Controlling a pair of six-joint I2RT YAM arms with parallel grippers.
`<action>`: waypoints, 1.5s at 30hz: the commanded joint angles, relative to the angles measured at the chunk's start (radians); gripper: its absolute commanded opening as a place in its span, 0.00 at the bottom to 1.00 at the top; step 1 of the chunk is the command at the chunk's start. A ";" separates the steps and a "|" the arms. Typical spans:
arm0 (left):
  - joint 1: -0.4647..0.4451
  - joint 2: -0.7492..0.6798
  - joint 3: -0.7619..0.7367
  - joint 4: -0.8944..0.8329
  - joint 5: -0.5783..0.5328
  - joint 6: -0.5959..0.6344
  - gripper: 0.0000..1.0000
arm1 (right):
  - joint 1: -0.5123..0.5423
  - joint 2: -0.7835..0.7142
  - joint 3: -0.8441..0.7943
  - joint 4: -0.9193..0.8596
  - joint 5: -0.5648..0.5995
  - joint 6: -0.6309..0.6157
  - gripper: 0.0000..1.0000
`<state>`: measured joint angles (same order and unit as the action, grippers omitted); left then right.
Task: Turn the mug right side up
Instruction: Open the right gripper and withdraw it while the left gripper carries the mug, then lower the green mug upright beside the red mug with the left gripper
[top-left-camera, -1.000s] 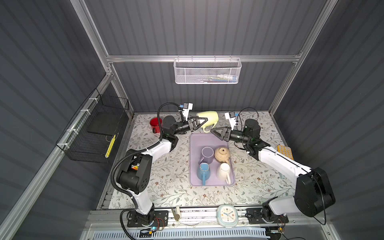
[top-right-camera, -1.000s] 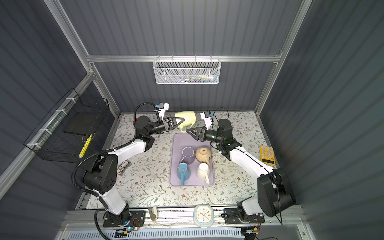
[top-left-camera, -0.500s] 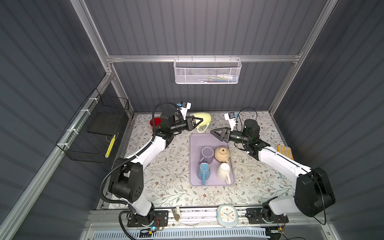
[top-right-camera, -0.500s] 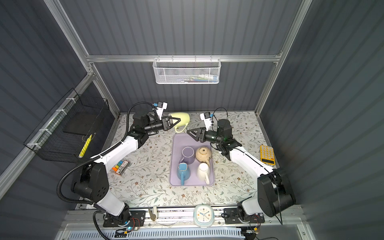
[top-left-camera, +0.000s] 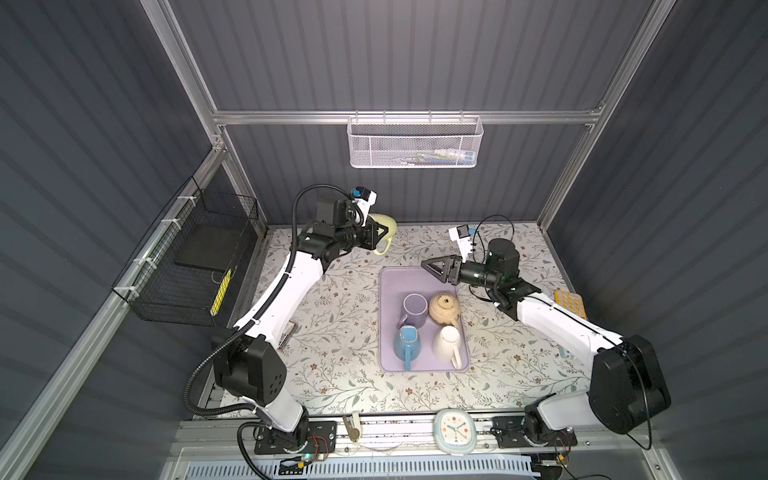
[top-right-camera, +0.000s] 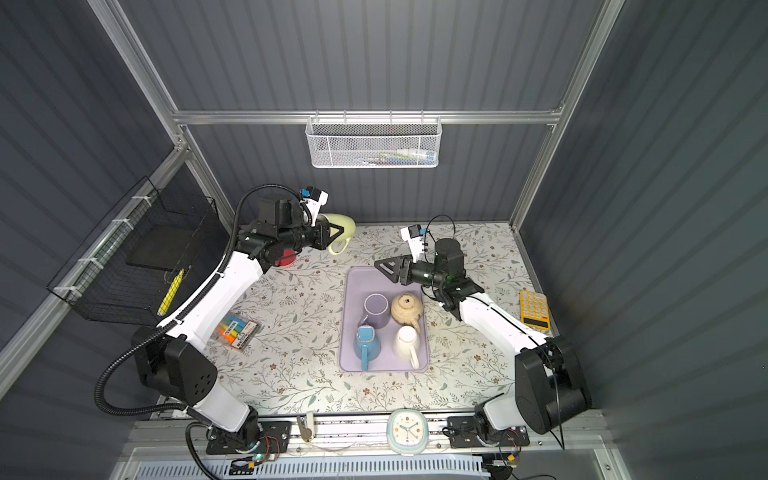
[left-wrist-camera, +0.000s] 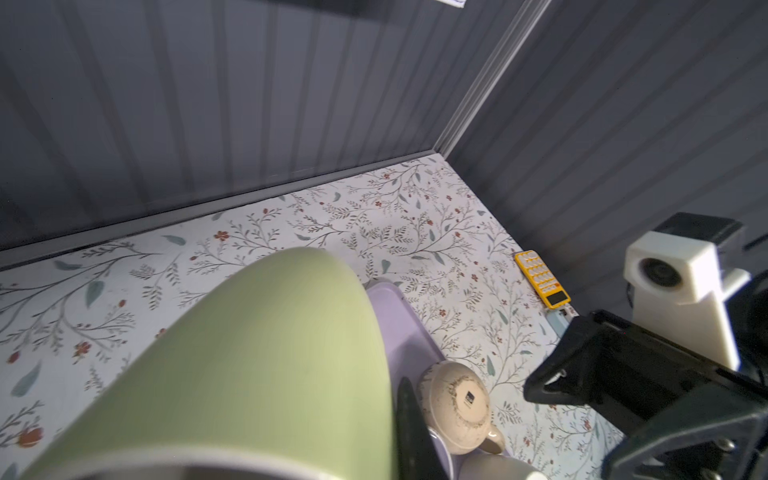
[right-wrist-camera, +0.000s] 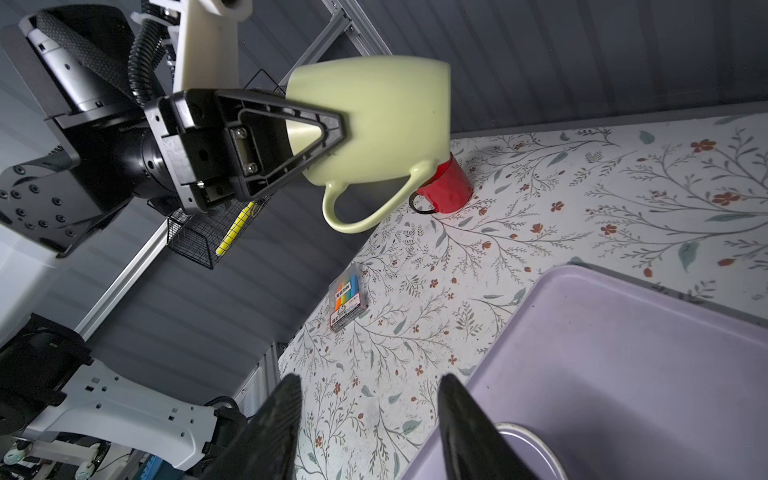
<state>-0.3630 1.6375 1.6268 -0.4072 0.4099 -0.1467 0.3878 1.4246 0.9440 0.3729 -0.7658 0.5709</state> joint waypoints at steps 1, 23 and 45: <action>0.017 0.039 0.071 -0.101 -0.073 0.078 0.00 | -0.006 0.007 -0.012 0.002 0.008 -0.014 0.55; 0.052 0.355 0.475 -0.427 -0.402 0.229 0.00 | -0.018 -0.015 -0.088 -0.014 0.053 -0.021 0.56; 0.058 0.592 0.724 -0.591 -0.514 0.303 0.00 | -0.023 0.007 -0.126 0.003 0.068 -0.014 0.56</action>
<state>-0.3084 2.2211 2.2837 -1.0122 -0.0715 0.1211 0.3672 1.4284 0.8276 0.3515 -0.7063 0.5575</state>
